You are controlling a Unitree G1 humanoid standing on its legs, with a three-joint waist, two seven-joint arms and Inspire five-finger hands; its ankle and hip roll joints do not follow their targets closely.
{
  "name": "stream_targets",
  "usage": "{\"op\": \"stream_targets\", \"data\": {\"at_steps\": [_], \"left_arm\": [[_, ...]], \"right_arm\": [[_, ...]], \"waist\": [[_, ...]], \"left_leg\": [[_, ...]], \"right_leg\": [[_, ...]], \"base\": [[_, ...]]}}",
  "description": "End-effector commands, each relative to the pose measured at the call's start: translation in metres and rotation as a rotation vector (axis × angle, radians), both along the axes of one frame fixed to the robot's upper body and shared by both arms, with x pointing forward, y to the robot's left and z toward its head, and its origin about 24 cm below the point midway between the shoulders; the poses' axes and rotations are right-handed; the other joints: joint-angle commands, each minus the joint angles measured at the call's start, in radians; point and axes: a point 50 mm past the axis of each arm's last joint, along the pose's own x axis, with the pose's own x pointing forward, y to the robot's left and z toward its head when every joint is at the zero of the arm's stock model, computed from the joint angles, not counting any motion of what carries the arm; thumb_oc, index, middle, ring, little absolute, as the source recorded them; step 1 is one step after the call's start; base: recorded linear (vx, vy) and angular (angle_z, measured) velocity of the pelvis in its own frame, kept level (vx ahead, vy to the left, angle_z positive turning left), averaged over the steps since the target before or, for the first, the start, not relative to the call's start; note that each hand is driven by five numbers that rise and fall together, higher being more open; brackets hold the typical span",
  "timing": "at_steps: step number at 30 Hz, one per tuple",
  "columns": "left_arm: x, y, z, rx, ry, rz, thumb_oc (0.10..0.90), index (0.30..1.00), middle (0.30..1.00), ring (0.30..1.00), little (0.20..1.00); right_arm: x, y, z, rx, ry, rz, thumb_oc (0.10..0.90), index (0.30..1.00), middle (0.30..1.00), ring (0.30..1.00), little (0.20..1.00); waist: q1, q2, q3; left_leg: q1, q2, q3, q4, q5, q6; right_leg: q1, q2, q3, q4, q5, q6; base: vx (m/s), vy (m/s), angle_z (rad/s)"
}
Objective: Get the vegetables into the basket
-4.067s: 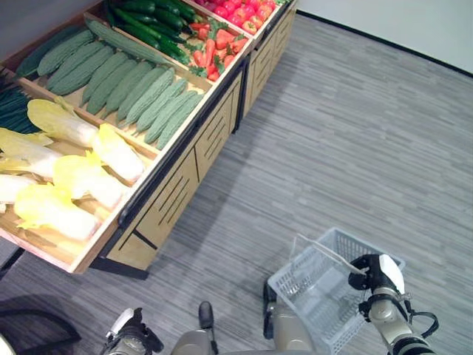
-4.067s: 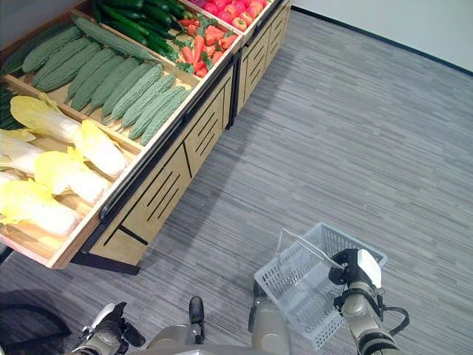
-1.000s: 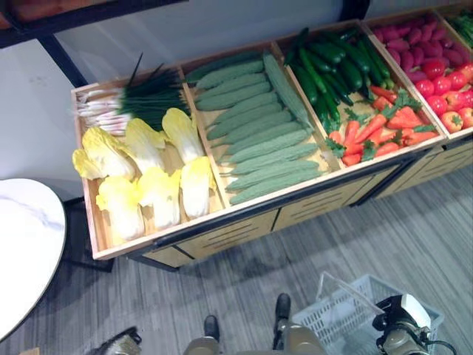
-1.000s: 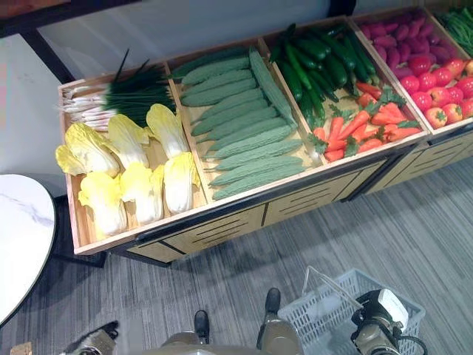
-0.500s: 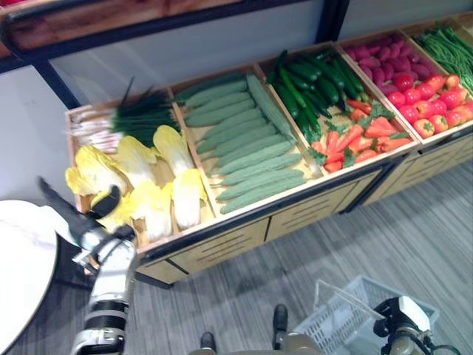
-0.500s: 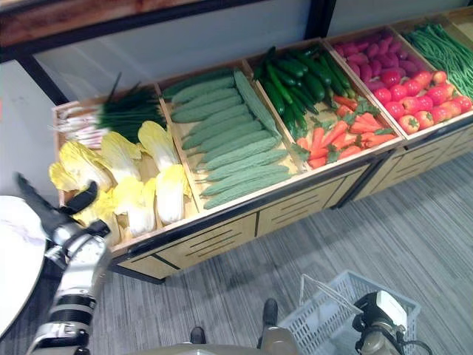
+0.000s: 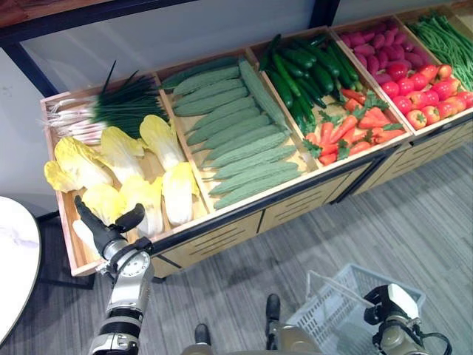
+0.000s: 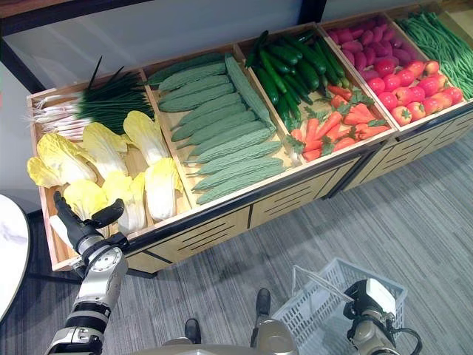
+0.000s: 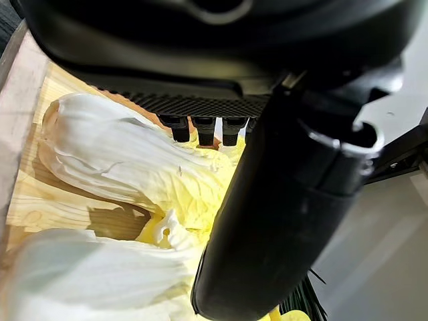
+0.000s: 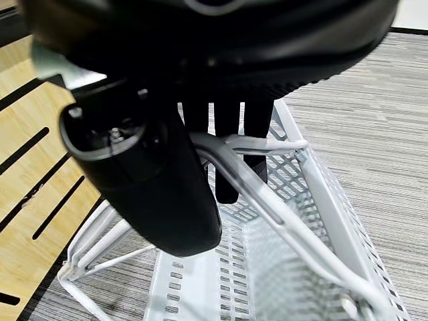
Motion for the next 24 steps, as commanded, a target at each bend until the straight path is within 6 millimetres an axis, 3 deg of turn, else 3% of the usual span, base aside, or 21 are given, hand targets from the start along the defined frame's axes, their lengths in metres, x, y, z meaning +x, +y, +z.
{"op": "stream_targets", "data": {"at_steps": [1, 13, 24], "left_arm": [[0.015, 0.019, 0.042, 0.186, -0.118, 0.051, 0.900, 1.000, 1.000, 1.000, 1.000], [-0.009, 0.046, 0.029, 0.431, 0.100, 0.168, 0.900, 1.000, 1.000, 1.000, 1.000], [-0.020, 0.052, 0.017, 0.448, 0.182, 0.181, 0.900, 1.000, 1.000, 1.000, 1.000]], "right_arm": [[-0.010, 0.011, -0.010, -0.015, 0.088, 0.088, 0.400, 0.300, 0.300, 0.300, 0.300], [-0.021, 0.016, -0.016, -0.001, 0.103, 0.078, 0.400, 0.300, 0.300, 0.300, 0.300], [-0.022, 0.020, -0.018, 0.012, 0.110, 0.091, 0.400, 0.300, 0.300, 0.300, 0.300]], "waist": [[0.006, -0.064, -0.030], [0.018, -0.071, -0.029], [0.019, -0.071, -0.035]], "left_leg": [[-0.018, 0.012, -0.025, -0.002, -0.024, -0.022], [-0.008, 0.013, -0.022, -0.002, -0.032, -0.021], [-0.005, 0.012, -0.020, -0.002, -0.034, -0.021]], "right_leg": [[-0.003, -0.083, 0.089, -0.001, 0.001, 0.115], [0.003, -0.080, 0.093, -0.001, -0.003, 0.116], [0.009, -0.080, 0.090, -0.001, -0.005, 0.114]], "base": [[0.01, -0.008, -0.07], [0.00, -0.003, -0.02], [0.00, 0.000, 0.00]]}}
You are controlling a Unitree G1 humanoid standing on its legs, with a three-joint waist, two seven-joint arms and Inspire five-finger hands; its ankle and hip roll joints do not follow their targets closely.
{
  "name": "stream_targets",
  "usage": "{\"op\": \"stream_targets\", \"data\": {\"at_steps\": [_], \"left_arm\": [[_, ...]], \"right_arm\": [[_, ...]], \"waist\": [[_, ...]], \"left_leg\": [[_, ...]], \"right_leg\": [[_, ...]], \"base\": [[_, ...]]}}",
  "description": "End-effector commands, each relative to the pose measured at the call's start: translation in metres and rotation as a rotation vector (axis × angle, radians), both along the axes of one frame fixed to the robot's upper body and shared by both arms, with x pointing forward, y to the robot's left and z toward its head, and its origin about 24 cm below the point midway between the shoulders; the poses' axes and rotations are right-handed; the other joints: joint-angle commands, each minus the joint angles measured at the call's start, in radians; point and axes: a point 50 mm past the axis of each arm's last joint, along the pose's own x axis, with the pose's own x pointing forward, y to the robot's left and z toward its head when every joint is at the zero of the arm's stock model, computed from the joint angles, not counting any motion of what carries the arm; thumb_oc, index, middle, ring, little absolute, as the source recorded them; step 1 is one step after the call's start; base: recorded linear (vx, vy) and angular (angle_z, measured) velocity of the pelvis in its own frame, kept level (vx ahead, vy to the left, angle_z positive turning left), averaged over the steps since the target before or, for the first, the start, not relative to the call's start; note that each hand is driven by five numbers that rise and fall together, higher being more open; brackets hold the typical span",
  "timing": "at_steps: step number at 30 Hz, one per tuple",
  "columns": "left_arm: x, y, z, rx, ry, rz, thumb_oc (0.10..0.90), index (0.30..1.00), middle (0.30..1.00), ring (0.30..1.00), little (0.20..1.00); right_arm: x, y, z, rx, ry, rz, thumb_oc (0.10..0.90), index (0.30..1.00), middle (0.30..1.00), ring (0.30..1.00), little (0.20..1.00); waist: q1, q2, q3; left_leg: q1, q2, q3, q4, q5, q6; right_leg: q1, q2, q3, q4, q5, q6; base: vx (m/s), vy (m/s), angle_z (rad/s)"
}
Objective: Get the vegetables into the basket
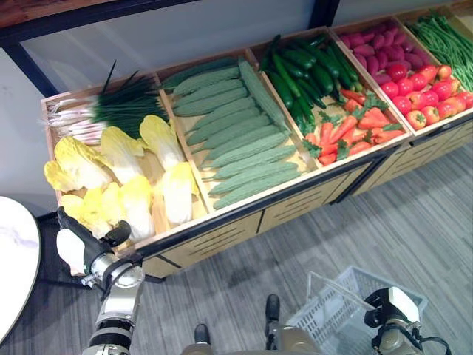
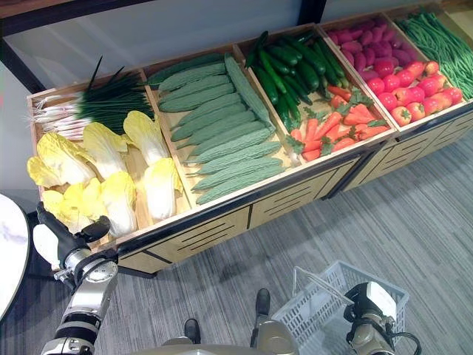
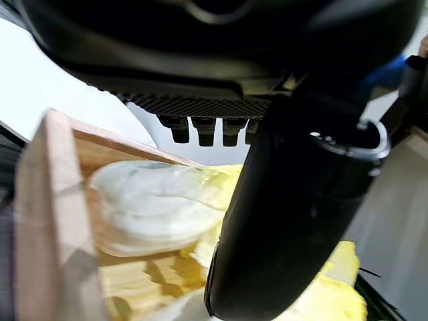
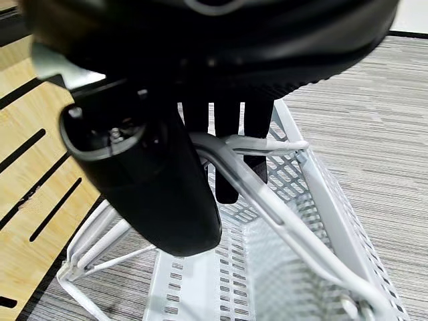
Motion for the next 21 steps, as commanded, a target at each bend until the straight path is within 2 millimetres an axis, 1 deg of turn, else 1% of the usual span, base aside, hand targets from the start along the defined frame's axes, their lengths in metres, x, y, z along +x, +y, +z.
{"op": "stream_targets", "data": {"at_steps": [1, 3, 6, 7, 8, 9, 12, 13, 14, 18, 21], "left_arm": [[0.008, 0.030, 0.036, 0.195, -0.092, 0.056, 0.900, 1.000, 1.000, 1.000, 1.000], [0.007, 0.030, 0.034, 0.194, -0.076, 0.053, 0.900, 1.000, 1.000, 1.000, 1.000], [0.005, 0.029, 0.021, 0.174, -0.002, 0.030, 0.900, 1.000, 1.000, 1.000, 1.000], [0.005, 0.029, 0.019, 0.169, 0.011, 0.024, 0.792, 0.849, 0.849, 0.849, 0.849], [0.005, 0.027, 0.016, 0.162, 0.034, 0.004, 0.641, 0.638, 0.638, 0.638, 0.638], [0.006, 0.027, 0.013, 0.167, 0.071, -0.025, 0.529, 0.481, 0.481, 0.481, 0.481], [0.008, 0.026, 0.013, 0.172, 0.081, -0.041, 0.441, 0.358, 0.358, 0.358, 0.358], [0.008, 0.026, 0.013, 0.172, 0.081, -0.041, 0.441, 0.358, 0.358, 0.358, 0.358], [0.013, 0.027, 0.010, 0.172, 0.142, -0.084, 0.400, 0.300, 0.300, 0.300, 0.300], [0.014, 0.030, 0.003, 0.156, 0.198, -0.087, 0.400, 0.300, 0.300, 0.300, 0.300], [0.014, 0.029, 0.001, 0.143, 0.206, -0.089, 0.400, 0.300, 0.300, 0.300, 0.300]], "right_arm": [[-0.017, 0.017, -0.015, 0.020, 0.115, 0.100, 0.400, 0.300, 0.300, 0.300, 0.300], [-0.019, 0.017, -0.015, 0.022, 0.119, 0.098, 0.400, 0.300, 0.300, 0.300, 0.300], [-0.020, 0.017, -0.016, 0.026, 0.129, 0.089, 0.400, 0.300, 0.300, 0.300, 0.300], [-0.020, 0.018, -0.016, 0.027, 0.130, 0.090, 0.400, 0.300, 0.300, 0.300, 0.300], [-0.020, 0.017, -0.016, 0.027, 0.131, 0.086, 0.400, 0.300, 0.300, 0.300, 0.300], [-0.018, 0.017, -0.015, 0.027, 0.128, 0.091, 0.400, 0.300, 0.300, 0.300, 0.300], [-0.017, 0.017, -0.015, 0.027, 0.126, 0.093, 0.400, 0.300, 0.300, 0.300, 0.300], [-0.017, 0.017, -0.015, 0.027, 0.126, 0.093, 0.400, 0.300, 0.300, 0.300, 0.300], [-0.014, 0.016, -0.014, 0.028, 0.122, 0.101, 0.400, 0.300, 0.300, 0.300, 0.300], [-0.009, 0.017, -0.013, 0.031, 0.117, 0.119, 0.400, 0.300, 0.300, 0.300, 0.300], [-0.008, 0.018, -0.012, 0.032, 0.118, 0.127, 0.400, 0.300, 0.300, 0.300, 0.300]], "waist": [[-0.005, -0.069, -0.035], [-0.006, -0.069, -0.037], [-0.011, -0.069, -0.037], [-0.012, -0.069, -0.037], [-0.012, -0.070, -0.038], [-0.015, -0.070, -0.038], [-0.016, -0.070, -0.038], [-0.016, -0.070, -0.038], [-0.023, -0.070, -0.038], [-0.027, -0.070, -0.040], [-0.030, -0.069, -0.040]], "left_leg": [[-0.017, 0.006, -0.034, 0.000, -0.034, -0.022], [-0.017, 0.006, -0.034, 0.000, -0.035, -0.021], [-0.017, 0.006, -0.033, 0.000, -0.036, -0.021], [-0.016, 0.006, -0.031, 0.000, -0.036, -0.021], [-0.016, 0.006, -0.029, 0.000, -0.037, -0.021], [-0.015, 0.006, -0.028, 0.000, -0.038, -0.021], [-0.015, 0.006, -0.027, 0.000, -0.038, -0.020], [-0.015, 0.006, -0.027, 0.000, -0.038, -0.020], [-0.013, 0.005, -0.022, 0.000, -0.038, -0.020], [-0.012, 0.005, -0.018, 0.000, -0.039, -0.021], [-0.010, 0.005, -0.016, 0.000, -0.039, -0.021]], "right_leg": [[0.007, -0.089, 0.076, -0.001, -0.007, 0.117], [0.006, -0.089, 0.077, -0.001, -0.008, 0.116], [0.003, -0.089, 0.079, -0.001, -0.007, 0.117], [0.003, -0.089, 0.080, -0.001, -0.006, 0.117], [0.002, -0.089, 0.081, -0.001, -0.006, 0.117], [0.002, -0.089, 0.083, -0.001, -0.006, 0.118], [0.002, -0.087, 0.085, -0.001, -0.006, 0.118], [0.002, -0.087, 0.085, -0.001, -0.006, 0.118], [0.001, -0.086, 0.087, -0.001, -0.004, 0.119], [-0.002, -0.085, 0.093, -0.001, -0.003, 0.120], [-0.003, -0.084, 0.096, -0.001, -0.003, 0.120]], "base": [[0.00, 0.000, 0.00], [0.00, 0.000, 0.00], [0.00, 0.000, 0.00], [0.00, 0.000, 0.00], [0.00, 0.000, 0.00], [0.00, 0.000, 0.00], [0.00, 0.000, 0.00], [0.00, 0.000, 0.00], [0.00, 0.000, 0.00], [0.00, 0.000, 0.00], [0.01, 0.006, -0.03]]}}
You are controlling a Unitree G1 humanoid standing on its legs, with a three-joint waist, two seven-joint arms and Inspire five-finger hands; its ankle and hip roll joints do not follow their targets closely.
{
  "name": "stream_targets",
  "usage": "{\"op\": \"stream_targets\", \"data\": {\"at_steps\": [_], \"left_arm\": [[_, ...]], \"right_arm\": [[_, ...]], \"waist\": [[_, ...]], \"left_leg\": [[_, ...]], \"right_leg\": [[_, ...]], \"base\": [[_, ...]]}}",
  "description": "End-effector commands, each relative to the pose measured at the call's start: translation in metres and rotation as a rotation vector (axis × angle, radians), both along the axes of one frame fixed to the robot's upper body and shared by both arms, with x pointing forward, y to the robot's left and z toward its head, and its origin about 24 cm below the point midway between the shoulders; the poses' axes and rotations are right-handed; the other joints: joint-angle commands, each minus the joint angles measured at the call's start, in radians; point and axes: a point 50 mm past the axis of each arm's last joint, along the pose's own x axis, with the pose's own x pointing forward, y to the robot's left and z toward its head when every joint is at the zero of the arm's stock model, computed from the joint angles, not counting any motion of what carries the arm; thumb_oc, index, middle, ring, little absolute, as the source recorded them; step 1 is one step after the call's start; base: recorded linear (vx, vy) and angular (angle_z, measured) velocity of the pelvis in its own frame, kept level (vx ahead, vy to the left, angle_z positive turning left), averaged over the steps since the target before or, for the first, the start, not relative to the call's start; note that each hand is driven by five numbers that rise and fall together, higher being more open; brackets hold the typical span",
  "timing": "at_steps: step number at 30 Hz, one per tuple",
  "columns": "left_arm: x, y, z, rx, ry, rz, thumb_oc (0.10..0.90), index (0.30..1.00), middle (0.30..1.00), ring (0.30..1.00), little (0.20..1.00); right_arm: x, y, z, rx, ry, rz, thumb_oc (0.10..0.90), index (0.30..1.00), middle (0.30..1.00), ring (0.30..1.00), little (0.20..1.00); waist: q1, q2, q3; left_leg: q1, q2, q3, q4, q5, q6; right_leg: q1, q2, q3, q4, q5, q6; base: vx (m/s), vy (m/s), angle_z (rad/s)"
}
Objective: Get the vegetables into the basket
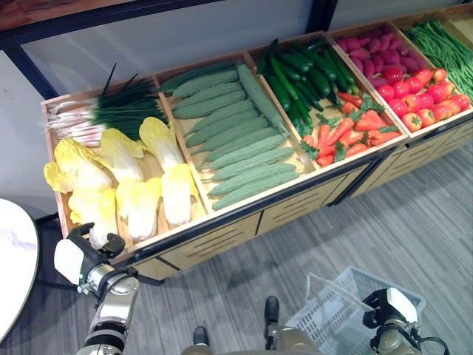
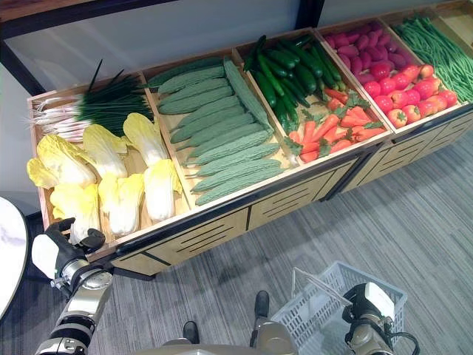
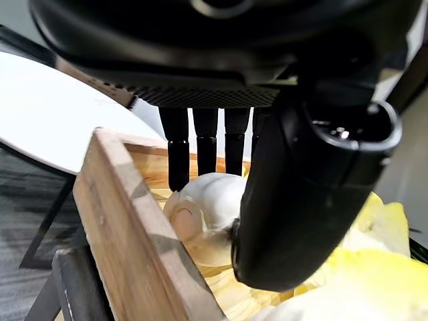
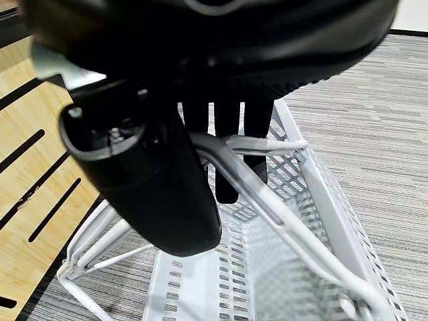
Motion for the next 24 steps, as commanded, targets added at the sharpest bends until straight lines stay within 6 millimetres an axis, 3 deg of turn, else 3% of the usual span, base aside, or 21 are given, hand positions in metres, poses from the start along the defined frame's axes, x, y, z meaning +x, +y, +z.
{"op": "stream_targets", "data": {"at_steps": [1, 5, 7, 8, 9, 14, 20, 24], "left_arm": [[0.022, 0.013, 0.020, 0.066, -0.019, -0.038, 0.400, 0.300, 0.300, 0.300, 0.300], [0.026, 0.012, 0.031, 0.049, -0.108, -0.020, 0.400, 0.300, 0.300, 0.300, 0.300], [0.034, 0.009, 0.065, 0.072, -0.322, -0.020, 0.400, 0.300, 0.300, 0.300, 0.300], [0.033, 0.009, 0.065, 0.072, -0.321, -0.019, 0.400, 0.300, 0.300, 0.300, 0.300], [0.034, 0.003, 0.099, 0.114, -0.497, -0.057, 0.400, 0.300, 0.300, 0.300, 0.300], [0.029, -0.020, 0.140, 0.178, -0.690, -0.211, 0.439, 0.355, 0.355, 0.355, 0.355], [0.016, -0.045, 0.160, 0.151, -0.799, -0.428, 0.400, 0.300, 0.300, 0.300, 0.300], [0.017, -0.062, 0.155, -0.110, -0.851, -0.602, 0.400, 0.300, 0.300, 0.300, 0.300]], "right_arm": [[-0.006, 0.016, -0.010, 0.022, 0.099, 0.132, 0.400, 0.300, 0.300, 0.300, 0.300], [-0.006, 0.017, -0.011, 0.027, 0.100, 0.128, 0.400, 0.300, 0.300, 0.300, 0.300], [-0.008, 0.016, -0.011, 0.027, 0.098, 0.117, 0.400, 0.300, 0.300, 0.300, 0.300], [-0.008, 0.016, -0.011, 0.027, 0.098, 0.118, 0.400, 0.300, 0.300, 0.300, 0.300], [-0.012, 0.015, -0.012, 0.028, 0.103, 0.105, 0.400, 0.300, 0.300, 0.300, 0.300], [-0.018, 0.014, -0.013, 0.041, 0.109, 0.088, 0.400, 0.300, 0.300, 0.300, 0.300], [-0.021, 0.013, -0.014, 0.049, 0.107, 0.059, 0.400, 0.300, 0.300, 0.300, 0.300], [-0.015, 0.013, -0.012, 0.059, 0.090, 0.056, 0.400, 0.300, 0.300, 0.300, 0.300]], "waist": [[-0.027, -0.060, -0.028], [-0.026, -0.059, -0.030], [-0.020, -0.060, -0.030], [-0.021, -0.059, -0.030], [-0.012, -0.059, -0.031], [0.002, -0.060, -0.028], [0.020, -0.060, -0.027], [0.022, -0.059, -0.026]], "left_leg": [[-0.013, 0.007, -0.020, 0.000, -0.040, -0.021], [-0.009, 0.006, -0.016, 0.000, -0.043, -0.020], [-0.006, 0.005, -0.019, 0.000, -0.047, -0.019], [-0.005, 0.005, -0.019, 0.000, -0.047, -0.019], [-0.004, 0.003, -0.025, 0.000, -0.050, -0.016], [-0.003, 0.000, -0.037, 0.000, -0.053, -0.012], [-0.004, -0.006, -0.048, 0.000, -0.053, -0.007], [-0.007, -0.010, -0.052, 0.000, -0.048, -0.004]], "right_leg": [[-0.002, -0.084, 0.086, -0.001, -0.007, 0.119], [-0.001, -0.084, 0.091, -0.001, -0.008, 0.120], [0.003, -0.085, 0.089, -0.001, -0.010, 0.119], [0.004, -0.085, 0.089, -0.001, -0.010, 0.119], [0.009, -0.087, 0.084, -0.001, -0.013, 0.119], [0.019, -0.091, 0.075, -0.001, -0.016, 0.120], [0.026, -0.099, 0.062, -0.001, -0.016, 0.120], [0.026, -0.101, 0.061, -0.001, -0.010, 0.119]], "base": [[0.01, 0.010, -0.06], [0.01, 0.010, -0.06], [0.02, 0.003, -0.05], [0.00, 0.000, 0.00], [0.00, 0.000, 0.00], [0.00, 0.000, 0.01], [-0.01, 0.000, 0.04], [-0.02, 0.007, 0.05]]}}
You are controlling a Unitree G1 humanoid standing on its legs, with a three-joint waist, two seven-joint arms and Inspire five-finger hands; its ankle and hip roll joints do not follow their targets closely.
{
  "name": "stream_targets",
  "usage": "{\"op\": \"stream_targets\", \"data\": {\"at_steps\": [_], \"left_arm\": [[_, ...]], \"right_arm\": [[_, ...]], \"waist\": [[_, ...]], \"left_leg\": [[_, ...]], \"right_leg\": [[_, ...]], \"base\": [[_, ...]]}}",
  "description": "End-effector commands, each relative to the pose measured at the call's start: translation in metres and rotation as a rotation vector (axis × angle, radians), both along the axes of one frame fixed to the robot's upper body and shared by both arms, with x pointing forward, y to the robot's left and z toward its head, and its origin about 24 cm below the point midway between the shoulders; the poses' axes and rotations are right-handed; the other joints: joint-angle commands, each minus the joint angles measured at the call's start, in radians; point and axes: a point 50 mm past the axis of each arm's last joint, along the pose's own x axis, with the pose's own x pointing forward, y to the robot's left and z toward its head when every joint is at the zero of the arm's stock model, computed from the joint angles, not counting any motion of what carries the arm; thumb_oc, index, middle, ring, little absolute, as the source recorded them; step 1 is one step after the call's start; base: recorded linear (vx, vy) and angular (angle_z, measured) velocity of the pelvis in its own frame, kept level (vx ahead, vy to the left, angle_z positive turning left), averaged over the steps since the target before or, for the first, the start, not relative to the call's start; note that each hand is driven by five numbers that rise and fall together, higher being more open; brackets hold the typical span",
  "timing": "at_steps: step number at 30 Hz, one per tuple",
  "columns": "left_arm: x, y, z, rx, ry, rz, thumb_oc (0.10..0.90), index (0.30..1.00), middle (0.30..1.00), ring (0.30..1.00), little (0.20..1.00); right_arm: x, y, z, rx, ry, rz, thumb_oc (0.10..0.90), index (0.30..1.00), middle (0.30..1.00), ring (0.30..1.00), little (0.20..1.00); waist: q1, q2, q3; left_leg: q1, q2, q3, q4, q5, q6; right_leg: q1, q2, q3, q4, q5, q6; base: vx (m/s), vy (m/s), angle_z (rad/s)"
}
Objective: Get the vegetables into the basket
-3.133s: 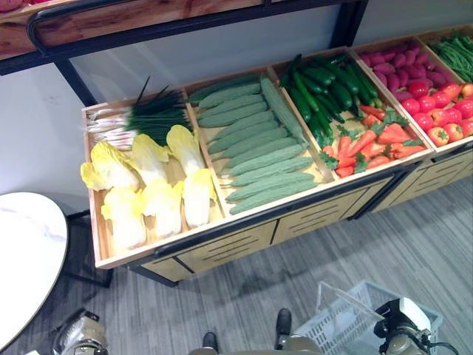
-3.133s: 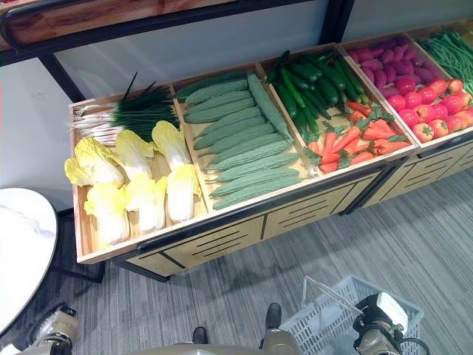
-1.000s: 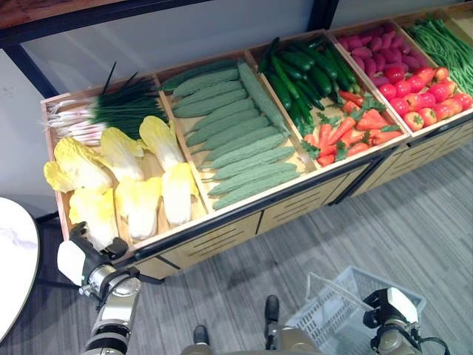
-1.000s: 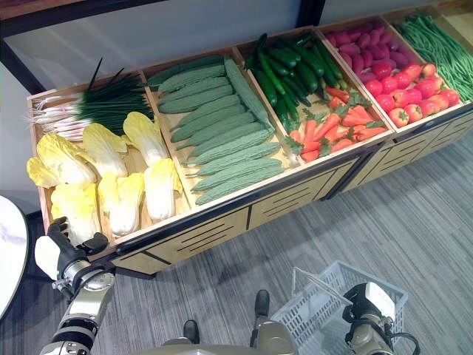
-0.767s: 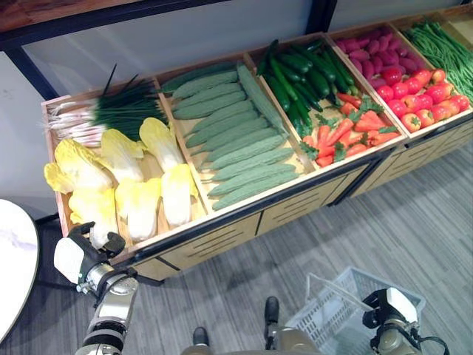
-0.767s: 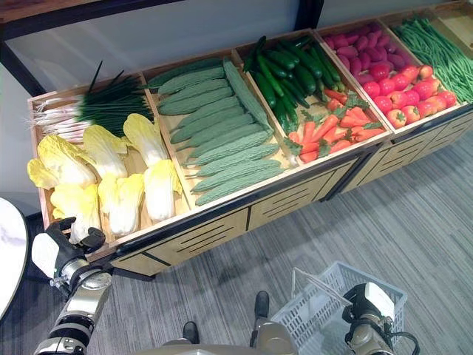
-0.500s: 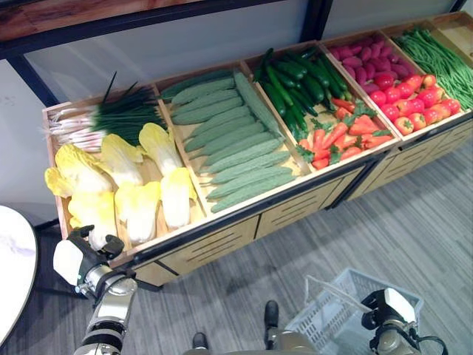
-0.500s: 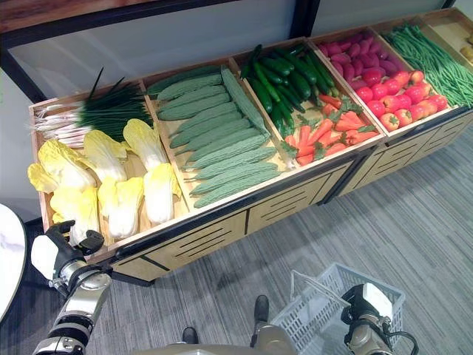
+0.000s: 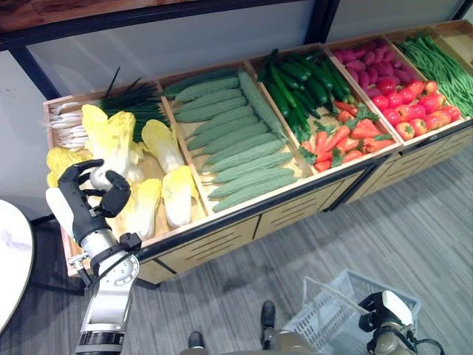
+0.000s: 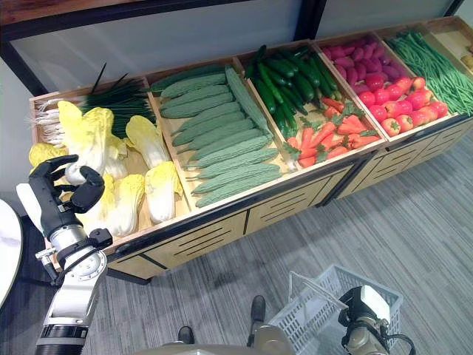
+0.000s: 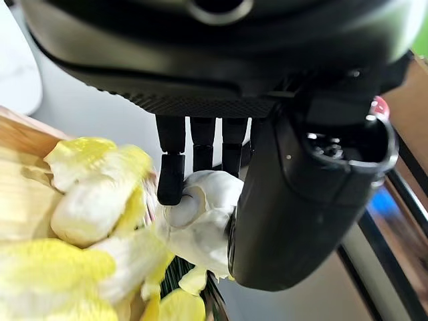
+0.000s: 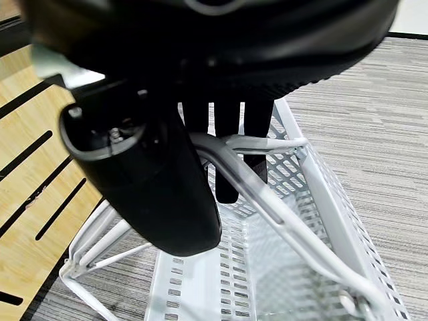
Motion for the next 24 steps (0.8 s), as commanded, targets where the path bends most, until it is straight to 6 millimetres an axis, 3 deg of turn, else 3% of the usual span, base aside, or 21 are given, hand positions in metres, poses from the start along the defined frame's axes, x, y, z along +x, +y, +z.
{"op": "stream_targets", "data": {"at_steps": [1, 4, 6, 8, 14, 18, 22, 24], "left_arm": [[0.006, -0.008, 0.049, -0.082, -0.275, -0.290, 0.400, 0.300, 0.300, 0.300, 0.300], [0.008, -0.015, 0.044, -0.259, -0.285, -0.441, 0.400, 0.300, 0.300, 0.300, 0.300], [0.008, -0.022, 0.030, -0.516, -0.289, -0.600, 0.400, 0.300, 0.300, 0.300, 0.300], [0.008, -0.024, 0.021, -0.571, -0.263, -0.653, 0.400, 0.300, 0.300, 0.300, 0.300], [0.011, -0.030, 0.017, -0.604, -0.241, -0.767, 0.400, 0.300, 0.300, 0.300, 0.300], [0.017, -0.043, 0.024, -0.551, -0.219, -0.870, 0.400, 0.300, 0.300, 0.300, 0.300], [0.024, -0.063, 0.031, -0.484, -0.174, -1.013, 0.400, 0.300, 0.300, 0.300, 0.300], [0.026, -0.063, 0.033, -0.467, -0.170, -1.024, 0.400, 0.300, 0.300, 0.300, 0.300]], "right_arm": [[-0.008, 0.009, -0.008, 0.049, 0.073, 0.064, 0.400, 0.300, 0.300, 0.300, 0.300], [-0.005, 0.009, -0.007, 0.062, 0.080, 0.072, 0.400, 0.300, 0.300, 0.300, 0.300], [-0.007, 0.010, -0.008, 0.087, 0.101, 0.073, 0.400, 0.300, 0.300, 0.300, 0.300], [-0.011, 0.010, -0.010, 0.100, 0.117, 0.066, 0.400, 0.300, 0.300, 0.300, 0.300], [-0.018, 0.008, -0.011, 0.127, 0.119, 0.026, 0.400, 0.300, 0.300, 0.300, 0.300], [-0.009, 0.007, -0.008, 0.130, 0.098, 0.032, 0.400, 0.300, 0.300, 0.300, 0.300], [-0.002, 0.008, -0.006, 0.136, 0.071, 0.026, 0.400, 0.300, 0.300, 0.300, 0.300], [0.001, 0.011, -0.007, 0.145, 0.059, 0.028, 0.400, 0.300, 0.300, 0.300, 0.300]], "waist": [[0.003, -0.041, -0.013], [0.002, -0.039, -0.016], [-0.002, -0.038, -0.022], [-0.005, -0.038, -0.024], [-0.008, -0.048, -0.025], [-0.006, -0.071, 0.000], [-0.038, -0.106, 0.019], [-0.046, -0.108, 0.030]], "left_leg": [[-0.013, 0.000, -0.048, 0.000, -0.045, -0.008], [-0.012, -0.001, -0.048, 0.000, -0.043, -0.008], [-0.007, -0.002, -0.046, 0.000, -0.043, -0.006], [-0.002, -0.005, -0.040, 0.000, -0.046, -0.005], [0.038, -0.026, -0.001, 0.000, -0.064, 0.018], [-0.006, -0.052, 0.015, 0.102, -0.106, 0.039], [-0.015, -0.104, 0.066, 0.108, -0.130, 0.075], [-0.027, -0.097, 0.094, 0.113, -0.126, 0.078]], "right_leg": [[0.016, -0.091, 0.061, -0.001, -0.014, 0.116], [0.016, -0.091, 0.065, -0.001, -0.013, 0.116], [0.018, -0.091, 0.068, -0.001, -0.011, 0.115], [0.020, -0.092, 0.073, -0.001, -0.009, 0.116], [0.021, -0.104, 0.102, -0.001, -0.003, 0.129], [0.011, -0.123, 0.137, 0.003, 0.020, 0.141], [-0.065, -0.155, 0.207, 0.029, 0.150, 0.192], [-0.098, -0.156, 0.224, 0.037, 0.173, 0.198]], "base": [[-0.02, 0.018, 0.04], [0.00, 0.005, 0.01], [0.00, 0.000, 0.00], [0.00, 0.021, -0.04], [0.02, 0.077, -0.10], [-0.05, 0.125, -0.36], [-0.10, 0.197, -0.29], [-0.13, 0.052, -0.66]]}}
